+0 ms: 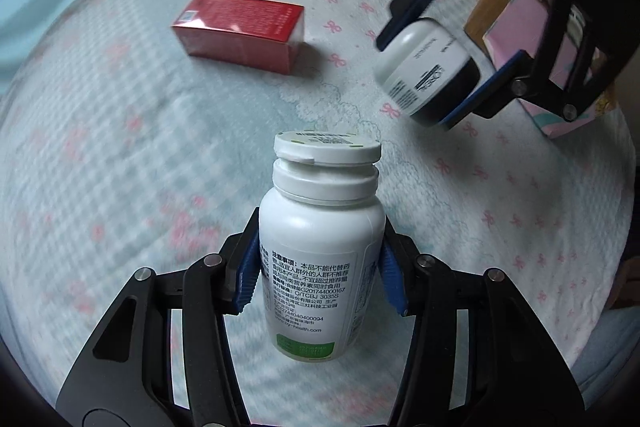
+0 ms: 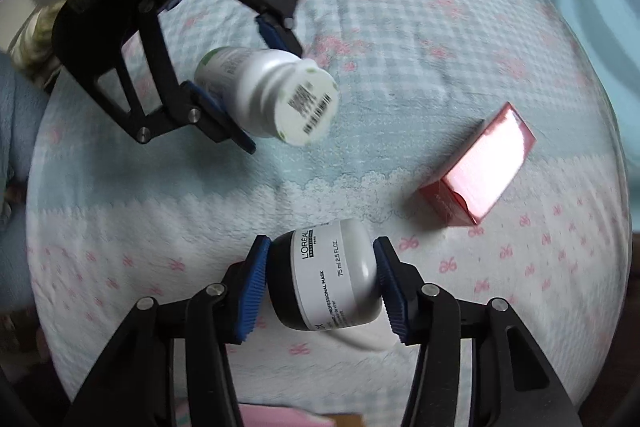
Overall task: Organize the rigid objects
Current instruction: 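Carry the pill bottle and black-lidded jar with both tools over the box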
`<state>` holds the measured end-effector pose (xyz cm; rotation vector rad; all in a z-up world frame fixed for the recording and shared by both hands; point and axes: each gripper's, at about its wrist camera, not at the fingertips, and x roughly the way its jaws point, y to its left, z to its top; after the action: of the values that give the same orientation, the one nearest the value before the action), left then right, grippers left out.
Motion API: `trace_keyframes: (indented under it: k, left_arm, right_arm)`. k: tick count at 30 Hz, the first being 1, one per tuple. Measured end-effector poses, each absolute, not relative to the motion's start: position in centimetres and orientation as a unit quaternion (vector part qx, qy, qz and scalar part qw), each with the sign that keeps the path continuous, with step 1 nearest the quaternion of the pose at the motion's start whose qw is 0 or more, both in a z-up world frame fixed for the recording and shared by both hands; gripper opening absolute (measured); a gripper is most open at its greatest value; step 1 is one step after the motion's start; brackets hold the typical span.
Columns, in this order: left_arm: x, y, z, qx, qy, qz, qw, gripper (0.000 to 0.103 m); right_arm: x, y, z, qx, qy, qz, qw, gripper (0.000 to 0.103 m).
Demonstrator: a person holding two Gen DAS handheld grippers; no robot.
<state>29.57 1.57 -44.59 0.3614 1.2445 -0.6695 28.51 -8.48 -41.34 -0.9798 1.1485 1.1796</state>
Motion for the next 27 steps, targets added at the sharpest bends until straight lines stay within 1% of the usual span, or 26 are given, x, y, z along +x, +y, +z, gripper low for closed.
trace_keyframes:
  k: [5, 7, 11, 17, 22, 27]
  left_arm:
    - [28.3, 3.6, -41.8, 0.132, 0.566, -0.292, 0.76, 0.047]
    - [27.5, 4.3, -40.5, 0.115, 0.564, -0.286, 0.767, 0.047]
    - [26.3, 5.7, -37.2, 0.077, 0.562, -0.269, 0.779, 0.047]
    - [24.8, 7.9, -32.5, 0.048, 0.559, -0.245, 0.791, 0.047]
    - [23.6, 8.0, -27.9, 0.046, 0.543, -0.245, 0.802, 0.047]
    - [22.8, 6.3, -24.3, 0.057, 0.524, -0.24, 0.815, 0.047]
  right_arm:
    - [27.8, -8.1, -38.8, -0.389, 0.522, 0.442, 0.617, 0.047]
    - [27.7, -8.3, -37.5, -0.36, 0.547, 0.4, 0.641, 0.047]
    - [27.5, -9.0, -34.2, -0.269, 0.587, 0.318, 0.694, 0.047]
    - [24.7, -9.6, -29.0, -0.165, 0.619, 0.235, 0.732, 0.047]
    - [22.6, -10.2, -24.4, -0.073, 0.621, 0.201, 0.754, 0.047]
    - [21.2, -11.7, -20.8, -0.053, 0.603, 0.203, 0.769, 0.047]
